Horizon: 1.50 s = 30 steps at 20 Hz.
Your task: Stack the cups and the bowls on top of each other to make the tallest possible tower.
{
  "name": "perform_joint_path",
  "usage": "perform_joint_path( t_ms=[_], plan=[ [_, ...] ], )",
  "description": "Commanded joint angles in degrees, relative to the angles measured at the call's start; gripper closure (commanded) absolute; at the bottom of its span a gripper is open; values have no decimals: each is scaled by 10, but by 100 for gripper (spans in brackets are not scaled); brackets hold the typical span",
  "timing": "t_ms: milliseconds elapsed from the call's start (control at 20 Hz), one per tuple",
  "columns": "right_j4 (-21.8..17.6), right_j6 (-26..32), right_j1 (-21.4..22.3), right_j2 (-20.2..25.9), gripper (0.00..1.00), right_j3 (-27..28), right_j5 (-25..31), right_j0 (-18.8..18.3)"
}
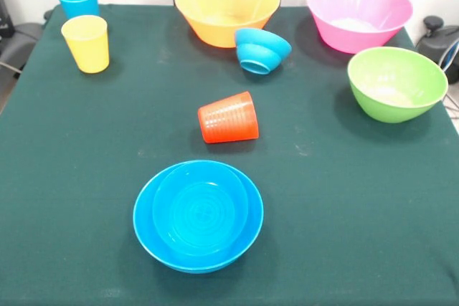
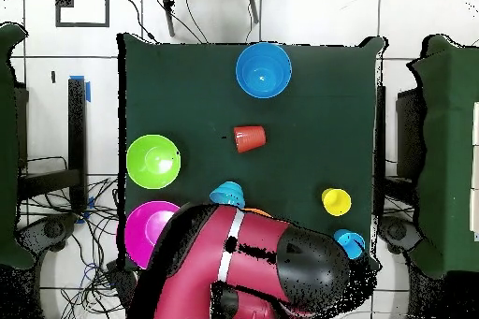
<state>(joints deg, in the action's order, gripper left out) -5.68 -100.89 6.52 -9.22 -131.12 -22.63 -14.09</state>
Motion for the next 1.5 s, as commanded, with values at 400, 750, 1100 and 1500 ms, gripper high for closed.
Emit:
perform_joint_path(
  t_ms=[400,750,1100,1500],
  plan=[
    [19,-84,-53,48,0,116,24,15],
    [46,-104,-46,60,0,113,29,40],
    [69,-109,-61,62,0,133,33,56],
    [47,-104,-37,63,0,108,47,36]
  ],
)
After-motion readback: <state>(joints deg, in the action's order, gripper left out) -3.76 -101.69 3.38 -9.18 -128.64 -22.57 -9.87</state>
